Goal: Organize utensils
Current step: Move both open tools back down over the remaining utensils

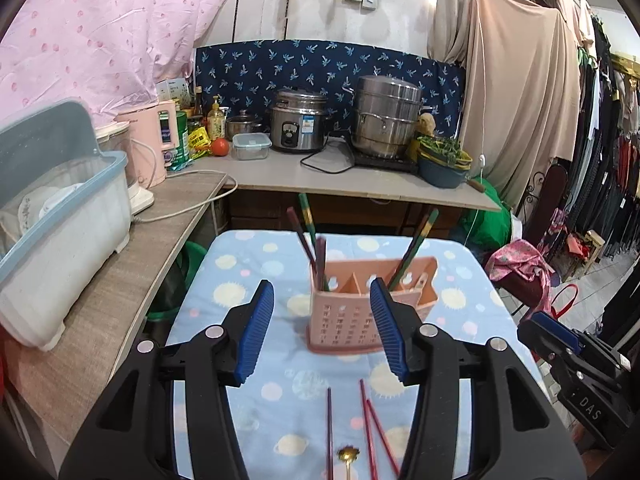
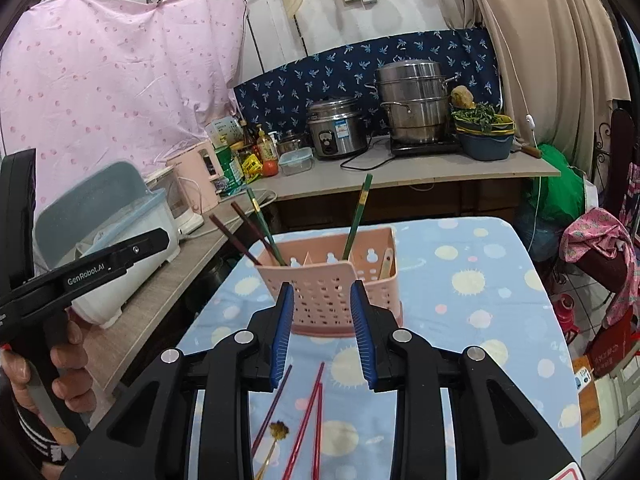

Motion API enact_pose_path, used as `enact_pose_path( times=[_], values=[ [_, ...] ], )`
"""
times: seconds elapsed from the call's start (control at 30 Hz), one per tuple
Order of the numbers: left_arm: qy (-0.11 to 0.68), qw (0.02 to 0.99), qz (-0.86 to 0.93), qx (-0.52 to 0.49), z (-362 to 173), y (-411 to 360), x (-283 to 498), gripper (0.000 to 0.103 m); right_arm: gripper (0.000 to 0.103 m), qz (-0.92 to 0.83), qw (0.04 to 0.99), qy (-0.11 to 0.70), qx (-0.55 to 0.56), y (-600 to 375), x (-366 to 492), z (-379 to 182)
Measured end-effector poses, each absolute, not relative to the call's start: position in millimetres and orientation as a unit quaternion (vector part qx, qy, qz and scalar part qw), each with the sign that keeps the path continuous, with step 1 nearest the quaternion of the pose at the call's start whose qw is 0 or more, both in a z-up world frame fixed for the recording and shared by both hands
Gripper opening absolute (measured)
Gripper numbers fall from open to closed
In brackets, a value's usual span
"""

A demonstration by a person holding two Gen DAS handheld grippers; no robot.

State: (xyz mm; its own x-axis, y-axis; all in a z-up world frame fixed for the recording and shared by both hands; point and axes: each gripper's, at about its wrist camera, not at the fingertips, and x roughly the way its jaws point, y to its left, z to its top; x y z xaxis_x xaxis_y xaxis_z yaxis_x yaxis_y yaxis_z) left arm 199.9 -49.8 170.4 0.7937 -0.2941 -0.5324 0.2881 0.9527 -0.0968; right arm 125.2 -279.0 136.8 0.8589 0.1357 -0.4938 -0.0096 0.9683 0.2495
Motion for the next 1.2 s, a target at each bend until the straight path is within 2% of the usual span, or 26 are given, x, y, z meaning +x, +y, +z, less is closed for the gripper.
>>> enact_pose_path(
  times=[0.43, 0.73, 0.97, 1.2],
  values=[
    [0.352, 0.924, -0.148, 0.041, 85, -41, 137, 0.048, 0.029, 0.045, 0.927, 0.365, 0.072, -237, 44, 38],
    [0.412, 0.899, -0.133, 0.059, 21, -35, 110, 0.048, 0.029, 0.058, 0.9, 0.428, 0.056, -209, 18, -31],
    [0.446, 0.882, -0.137, 0.067, -15, -36, 95, 0.049, 0.029, 0.063, 0.892, 0.445, 0.043, -201, 17, -50],
    [0.456, 0.874, -0.149, 0.079, -30, -42, 86, 0.053, 0.019, 0.051, 0.895, 0.44, 0.046, -206, 21, -51]
  ],
)
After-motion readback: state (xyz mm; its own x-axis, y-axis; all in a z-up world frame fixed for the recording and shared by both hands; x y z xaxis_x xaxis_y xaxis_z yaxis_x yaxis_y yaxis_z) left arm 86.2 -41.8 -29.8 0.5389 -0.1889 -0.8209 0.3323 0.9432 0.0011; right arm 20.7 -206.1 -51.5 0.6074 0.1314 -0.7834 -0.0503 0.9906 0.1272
